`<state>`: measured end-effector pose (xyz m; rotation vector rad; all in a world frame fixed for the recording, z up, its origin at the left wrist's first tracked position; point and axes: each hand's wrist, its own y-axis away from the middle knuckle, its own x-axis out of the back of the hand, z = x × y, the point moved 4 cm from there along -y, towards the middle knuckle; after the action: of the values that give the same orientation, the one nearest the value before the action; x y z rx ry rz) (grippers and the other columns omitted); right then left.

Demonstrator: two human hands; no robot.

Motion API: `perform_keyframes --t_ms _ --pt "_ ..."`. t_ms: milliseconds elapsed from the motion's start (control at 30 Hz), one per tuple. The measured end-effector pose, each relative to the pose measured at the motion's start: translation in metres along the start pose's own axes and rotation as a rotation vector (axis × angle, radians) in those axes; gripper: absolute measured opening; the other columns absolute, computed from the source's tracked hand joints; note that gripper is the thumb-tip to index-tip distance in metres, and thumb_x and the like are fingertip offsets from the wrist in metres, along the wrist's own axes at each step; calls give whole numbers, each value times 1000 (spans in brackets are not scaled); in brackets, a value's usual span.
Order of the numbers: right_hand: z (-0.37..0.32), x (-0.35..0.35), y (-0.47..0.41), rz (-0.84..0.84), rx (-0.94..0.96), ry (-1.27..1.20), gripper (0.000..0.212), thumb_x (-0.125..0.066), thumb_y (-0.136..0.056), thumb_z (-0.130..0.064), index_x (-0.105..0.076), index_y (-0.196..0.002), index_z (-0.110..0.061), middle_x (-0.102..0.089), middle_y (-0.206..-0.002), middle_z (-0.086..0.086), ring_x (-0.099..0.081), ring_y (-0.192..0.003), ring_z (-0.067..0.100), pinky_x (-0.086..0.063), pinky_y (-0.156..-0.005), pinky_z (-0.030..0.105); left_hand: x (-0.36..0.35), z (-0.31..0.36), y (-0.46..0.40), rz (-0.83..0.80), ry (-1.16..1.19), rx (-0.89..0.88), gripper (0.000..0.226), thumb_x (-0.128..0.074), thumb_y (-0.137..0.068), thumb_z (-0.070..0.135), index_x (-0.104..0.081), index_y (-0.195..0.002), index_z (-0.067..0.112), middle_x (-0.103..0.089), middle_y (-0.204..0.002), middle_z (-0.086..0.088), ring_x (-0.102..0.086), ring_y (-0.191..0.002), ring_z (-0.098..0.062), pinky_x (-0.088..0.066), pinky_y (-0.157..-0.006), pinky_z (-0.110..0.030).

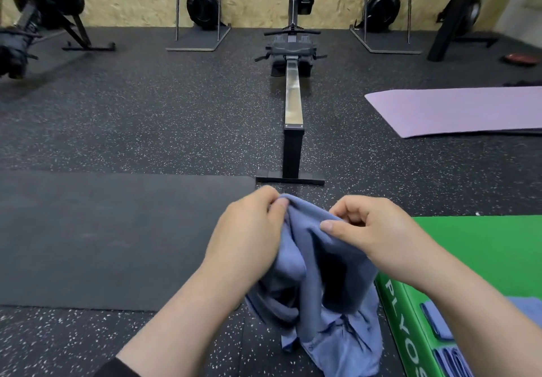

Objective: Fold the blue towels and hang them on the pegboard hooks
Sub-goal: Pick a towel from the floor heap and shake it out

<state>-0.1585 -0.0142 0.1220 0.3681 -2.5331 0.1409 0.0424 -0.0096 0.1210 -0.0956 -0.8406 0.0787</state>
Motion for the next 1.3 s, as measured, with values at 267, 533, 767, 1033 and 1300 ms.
perform_keyframes --t_ms 267,533,767,1033,1300 --pt "-2 -8 0 -2 73 -18 11 -72 -92 -20 -68 -89 -30 -73 -80 -1 -55 -70 4 -51 -76 41 -5 14 10 -253 104 -133 26 -60 -97 43 -57 -122 47 -56 -55 16 -49 -54 2 -37 -55 -15" --pt "1 -4 0 16 34 48 12 -76 -89 -28 -69 -80 -22 -66 -65 -3 -46 -59 4 -38 -60 29 -7 1 4 -124 73 -43 17 -53 -100 37 -57 -84 31 -63 -68 13 -58 -72 -8 -45 -65 -29" --pt "4 14 6 79 -60 86 48 -75 -85 -43 -48 -58 -15 -34 -49 -11 -28 -48 5 -23 -47 22 11 -15 -4 -6 125 88 22 -53 -102 31 -61 -83 24 -69 -75 7 -62 -76 -10 -42 -63 -20" --pt "3 14 11 24 -123 7 34 -76 -86 -37 -64 -71 -8 -46 -58 -3 -34 -55 11 -22 -48 22 22 -22 2 13 134 144 19 -54 -101 34 -63 -86 28 -67 -69 14 -59 -67 -2 -34 -52 -15" --pt "9 3 9 119 -184 -117 53 -70 -87 -55 -44 -64 -14 -37 -64 1 -31 -63 15 -24 -64 35 25 -21 10 -281 -266 210 43 -75 -80 57 -75 -100 20 -74 -97 4 -67 -95 -16 -49 -77 -26"
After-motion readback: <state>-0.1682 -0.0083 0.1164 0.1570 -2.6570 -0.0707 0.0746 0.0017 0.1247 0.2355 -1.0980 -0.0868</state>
